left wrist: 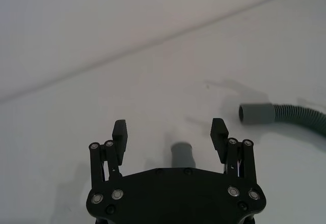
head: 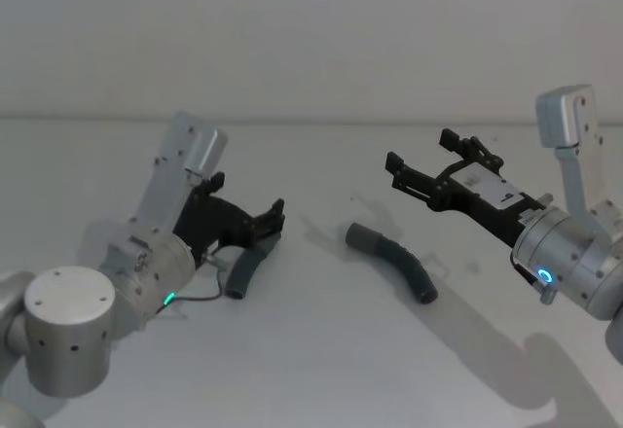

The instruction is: Use both hands to pick up one end of the pipe from the table, align the ends, and insert them.

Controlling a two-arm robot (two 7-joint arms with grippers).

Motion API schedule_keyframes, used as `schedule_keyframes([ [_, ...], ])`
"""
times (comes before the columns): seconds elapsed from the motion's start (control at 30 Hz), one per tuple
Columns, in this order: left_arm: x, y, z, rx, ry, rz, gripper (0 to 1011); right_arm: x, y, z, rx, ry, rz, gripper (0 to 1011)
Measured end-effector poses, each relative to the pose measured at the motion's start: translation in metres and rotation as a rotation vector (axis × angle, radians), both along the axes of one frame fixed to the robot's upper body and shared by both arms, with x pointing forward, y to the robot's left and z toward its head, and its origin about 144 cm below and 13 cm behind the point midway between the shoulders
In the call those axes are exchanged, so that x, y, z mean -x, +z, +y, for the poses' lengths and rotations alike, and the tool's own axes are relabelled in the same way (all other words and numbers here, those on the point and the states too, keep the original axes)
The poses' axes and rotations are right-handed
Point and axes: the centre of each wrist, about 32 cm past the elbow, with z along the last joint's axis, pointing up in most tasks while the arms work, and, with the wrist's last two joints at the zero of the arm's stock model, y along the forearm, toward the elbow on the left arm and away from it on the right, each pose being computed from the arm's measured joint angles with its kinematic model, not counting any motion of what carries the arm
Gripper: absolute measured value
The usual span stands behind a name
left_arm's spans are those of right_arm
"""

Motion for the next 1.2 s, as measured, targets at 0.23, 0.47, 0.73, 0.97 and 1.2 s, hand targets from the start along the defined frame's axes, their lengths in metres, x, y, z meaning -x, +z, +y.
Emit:
schedule_keyframes([
  [0.23, 0.008, -0.007, -0.010, -0.030, 0.034, 0.086, 1003, -0.001, -0.004, -0.002, -0.004, 0.022, 0.053, 1001],
  [0.47, 0.012, -0.016, -0.015, -0.060, 0.051, 0.121, 1003, 0.002, -0.013, -0.002, -0.002, 0.029, 0.092, 1001],
  [0.73, 0.013, -0.022, -0.016, -0.079, 0.058, 0.140, 1003, 0.005, -0.020, -0.001, 0.025, 0.033, 0.128, 1001],
  [0.97, 0.011, -0.026, -0.015, -0.085, 0.064, 0.159, 1003, 0.004, -0.021, -0.001, 0.094, 0.030, 0.149, 1001],
  [1.2, 0.008, -0.028, -0.014, -0.089, 0.065, 0.174, 1003, 0.002, -0.022, 0.000, 0.150, 0.034, 0.175, 1001],
])
